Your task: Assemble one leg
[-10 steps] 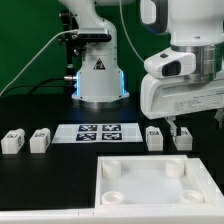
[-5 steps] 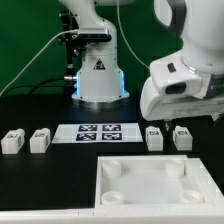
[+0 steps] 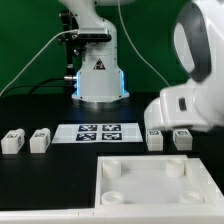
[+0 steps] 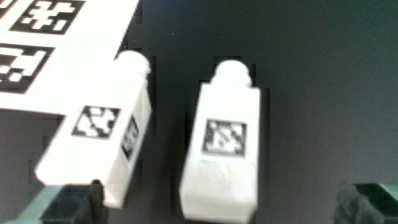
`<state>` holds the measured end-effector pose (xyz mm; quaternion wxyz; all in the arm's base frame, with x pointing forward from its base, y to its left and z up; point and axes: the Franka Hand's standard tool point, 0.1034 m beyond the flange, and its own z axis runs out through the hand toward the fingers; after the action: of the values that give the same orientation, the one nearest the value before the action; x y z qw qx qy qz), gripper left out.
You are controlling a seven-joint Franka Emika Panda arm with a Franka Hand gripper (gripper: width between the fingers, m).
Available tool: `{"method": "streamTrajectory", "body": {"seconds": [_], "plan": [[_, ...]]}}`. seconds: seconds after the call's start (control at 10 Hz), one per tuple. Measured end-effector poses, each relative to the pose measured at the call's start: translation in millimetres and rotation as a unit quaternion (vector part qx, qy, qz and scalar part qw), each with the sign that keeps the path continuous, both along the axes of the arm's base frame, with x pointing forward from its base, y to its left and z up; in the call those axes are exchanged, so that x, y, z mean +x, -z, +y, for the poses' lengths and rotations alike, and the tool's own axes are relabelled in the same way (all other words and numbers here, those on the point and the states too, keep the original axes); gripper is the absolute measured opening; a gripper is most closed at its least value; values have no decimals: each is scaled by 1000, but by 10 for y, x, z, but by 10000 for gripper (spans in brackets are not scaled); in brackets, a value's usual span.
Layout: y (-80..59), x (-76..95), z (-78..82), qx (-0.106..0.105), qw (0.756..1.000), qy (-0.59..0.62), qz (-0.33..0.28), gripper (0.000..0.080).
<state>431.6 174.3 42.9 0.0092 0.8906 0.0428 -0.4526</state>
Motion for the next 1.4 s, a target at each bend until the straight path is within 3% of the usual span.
{"method": "streamTrajectory", "body": {"seconds": [0.4,0.5,0.7,1.2,1.4], "plan": [[3,-24,1,-1,1000,-1,2,649],[61,-91,48,-13,1000,4,3,649],[164,-284,72,-16,1000,0,15,649],[287,-407,42,-22,999,0,33,649],[288,-407,42,-22,999,0,33,400]]}}
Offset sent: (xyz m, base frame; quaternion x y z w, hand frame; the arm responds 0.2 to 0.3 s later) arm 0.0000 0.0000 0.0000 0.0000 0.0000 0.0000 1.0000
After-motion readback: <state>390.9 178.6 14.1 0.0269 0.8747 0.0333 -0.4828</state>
